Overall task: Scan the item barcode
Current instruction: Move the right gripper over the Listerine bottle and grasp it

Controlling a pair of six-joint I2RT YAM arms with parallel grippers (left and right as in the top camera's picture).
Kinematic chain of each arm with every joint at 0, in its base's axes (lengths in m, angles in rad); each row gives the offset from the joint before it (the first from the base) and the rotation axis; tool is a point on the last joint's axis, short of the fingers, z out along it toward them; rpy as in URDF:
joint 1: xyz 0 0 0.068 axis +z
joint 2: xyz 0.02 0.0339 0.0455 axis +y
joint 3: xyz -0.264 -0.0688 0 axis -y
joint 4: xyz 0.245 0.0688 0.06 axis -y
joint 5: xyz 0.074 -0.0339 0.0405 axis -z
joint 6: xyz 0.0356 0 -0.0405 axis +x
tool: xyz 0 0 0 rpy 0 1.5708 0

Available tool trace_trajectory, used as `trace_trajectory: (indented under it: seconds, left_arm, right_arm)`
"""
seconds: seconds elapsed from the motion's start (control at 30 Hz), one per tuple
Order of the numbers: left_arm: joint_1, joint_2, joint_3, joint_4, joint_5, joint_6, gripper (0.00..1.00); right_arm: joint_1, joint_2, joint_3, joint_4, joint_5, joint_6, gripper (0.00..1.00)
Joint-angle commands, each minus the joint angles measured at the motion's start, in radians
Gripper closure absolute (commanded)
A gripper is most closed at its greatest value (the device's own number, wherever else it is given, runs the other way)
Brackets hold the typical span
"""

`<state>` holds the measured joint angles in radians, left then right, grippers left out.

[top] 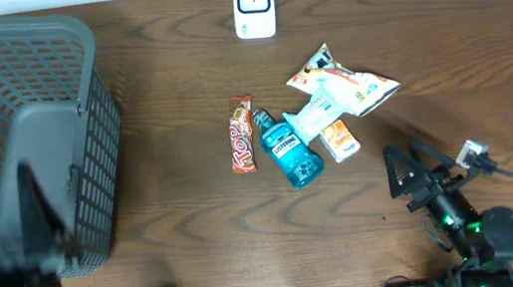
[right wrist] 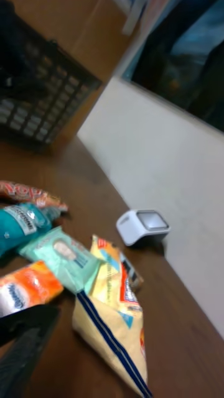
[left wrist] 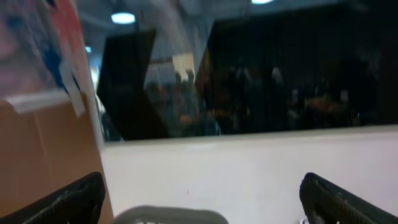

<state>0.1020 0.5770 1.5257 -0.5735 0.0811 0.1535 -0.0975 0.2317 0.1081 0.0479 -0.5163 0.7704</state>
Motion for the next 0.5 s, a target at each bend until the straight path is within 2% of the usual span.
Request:
trace_trajectory:
  seconds: [0.0, 0.1, 0.27, 0.4, 0.47]
  left_arm:
    - [0.004, -0.074, -0.005, 0.01, 0.016, -0.009, 0.01]
    - [0.004, -0.116, -0.026, 0.027, 0.016, -0.009, 0.01]
    - [0.004, -0.151, -0.055, 0.055, 0.016, -0.009, 0.01]
    - [0.004, -0.157, -0.056, 0.063, 0.017, -0.009, 0.01]
    - [0.004, -0.158, -0.056, 0.063, 0.016, -0.009, 0.01]
  right_arm:
    - [0.035, 0.15, 0.156, -0.053, 0.043, -0.19, 0.01]
    - [0.097, 0.364, 0.306, -0.101, 0.074, -0.253, 0.01]
    - [0.282, 0.719, 0.53, -0.172, 0.177, -0.205, 0.01]
    - [0.474, 0.995, 0.73, -0.366, 0.386, -0.223, 0.01]
    - [0.574, 1.137, 0.853, -0.475, 0.471, -0.295, 0.01]
